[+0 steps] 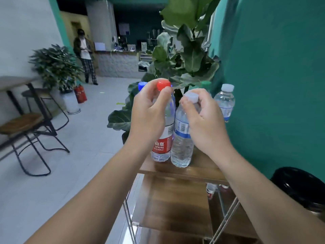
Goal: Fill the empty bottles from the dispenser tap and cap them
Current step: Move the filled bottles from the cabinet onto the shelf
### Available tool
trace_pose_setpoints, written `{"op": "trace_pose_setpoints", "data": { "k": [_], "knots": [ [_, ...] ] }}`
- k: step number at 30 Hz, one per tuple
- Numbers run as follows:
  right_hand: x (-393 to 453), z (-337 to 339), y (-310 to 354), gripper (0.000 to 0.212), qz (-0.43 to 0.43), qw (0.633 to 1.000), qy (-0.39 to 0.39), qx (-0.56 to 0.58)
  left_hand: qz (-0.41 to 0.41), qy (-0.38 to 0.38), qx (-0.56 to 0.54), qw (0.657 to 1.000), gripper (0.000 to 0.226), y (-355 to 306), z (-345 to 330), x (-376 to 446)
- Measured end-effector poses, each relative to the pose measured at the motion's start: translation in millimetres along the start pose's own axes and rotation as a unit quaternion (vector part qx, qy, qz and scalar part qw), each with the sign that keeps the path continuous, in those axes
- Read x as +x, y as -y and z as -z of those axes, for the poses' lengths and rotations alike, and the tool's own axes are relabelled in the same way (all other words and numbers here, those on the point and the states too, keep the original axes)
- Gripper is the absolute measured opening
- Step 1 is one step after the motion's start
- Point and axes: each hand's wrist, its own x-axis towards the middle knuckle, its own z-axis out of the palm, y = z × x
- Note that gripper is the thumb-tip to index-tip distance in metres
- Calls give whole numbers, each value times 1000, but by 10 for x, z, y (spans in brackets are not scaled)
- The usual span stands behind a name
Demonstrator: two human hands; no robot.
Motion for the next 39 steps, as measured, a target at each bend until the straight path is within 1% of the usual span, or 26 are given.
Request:
{"op": "trace_pose_setpoints", "data": {
  "k": [4, 9, 15, 18, 21, 24, 26, 28, 30, 33, 35, 37, 39],
  "knots": [
    [28, -300, 49, 13, 0, 1000, -1, 4, 15, -17, 6, 1000, 17, 160, 295, 49],
    [81, -521, 70, 14, 6, 1000, -2, 12, 9, -5, 9, 1000, 18, 274, 440, 77],
    [89, -572, 47, 16, 16, 1000, -2, 6, 15, -12, -4, 1000, 23, 292, 519, 102],
    [64, -544, 31, 22, 19, 1000, 7, 19, 4, -24, 4, 1000, 23, 300, 525, 85],
    [35, -497, 24, 32, 14, 999, 25, 28, -37, -50, 24, 998, 30, 232, 503, 32],
    [13, -431, 21, 40, 11, 998, 33, 44, -121, -82, 74, 986, 29, 46, 468, -57],
    [-17, -329, 2, 42, 16, 999, 22, 43, -172, -85, 89, 977, 27, -72, 384, -118],
    [-60, -216, 5, 41, 20, 999, 3, 34, -190, -73, 72, 976, 23, -143, 291, -170],
    [-129, -4, -6, 36, 24, 999, -18, 18, -176, -40, 29, 983, 19, -187, 106, -253],
    [-276, 397, -70, 23, 28, 999, -45, -4, -120, 24, -34, 992, 14, -196, -308, -456],
    [-389, 693, -174, 14, 24, 998, -60, -17, -79, 61, -64, 993, 15, -158, -658, -616],
    [-500, 1016, -351, 9, 9, 997, -74, -32, -33, 97, -87, 991, 17, -100, -1044, -752],
    [-605, 1326, -601, 7, -22, 995, -82, -43, 16, 126, -97, 987, 19, -32, -1417, -856]
  ]
}}
